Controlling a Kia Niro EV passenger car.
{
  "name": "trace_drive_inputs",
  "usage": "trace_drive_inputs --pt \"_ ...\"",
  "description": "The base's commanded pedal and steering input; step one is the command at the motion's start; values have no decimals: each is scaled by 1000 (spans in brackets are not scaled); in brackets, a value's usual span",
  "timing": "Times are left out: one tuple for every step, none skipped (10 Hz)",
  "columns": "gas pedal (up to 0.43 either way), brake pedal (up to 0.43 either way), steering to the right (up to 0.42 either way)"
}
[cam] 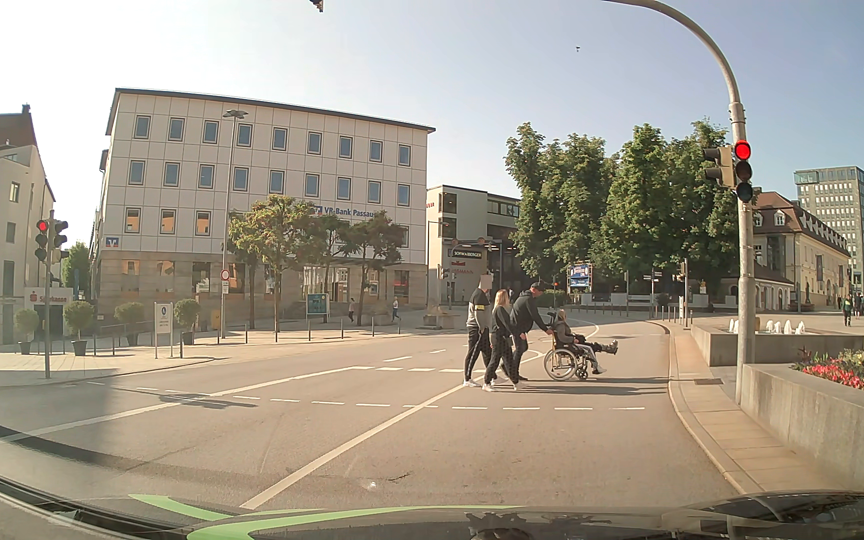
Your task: Follow the waypoints while adhering to traffic rules and regulations
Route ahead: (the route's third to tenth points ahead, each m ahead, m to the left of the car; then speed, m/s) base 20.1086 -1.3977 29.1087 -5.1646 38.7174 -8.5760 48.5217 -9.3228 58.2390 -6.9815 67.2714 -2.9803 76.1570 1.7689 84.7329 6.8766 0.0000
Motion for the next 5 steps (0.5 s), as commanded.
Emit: trace_drive_inputs --pt "0 268 141" --pt "0 262 141" --pt "0 268 141" --pt "0 268 141" --pt "0 268 141"
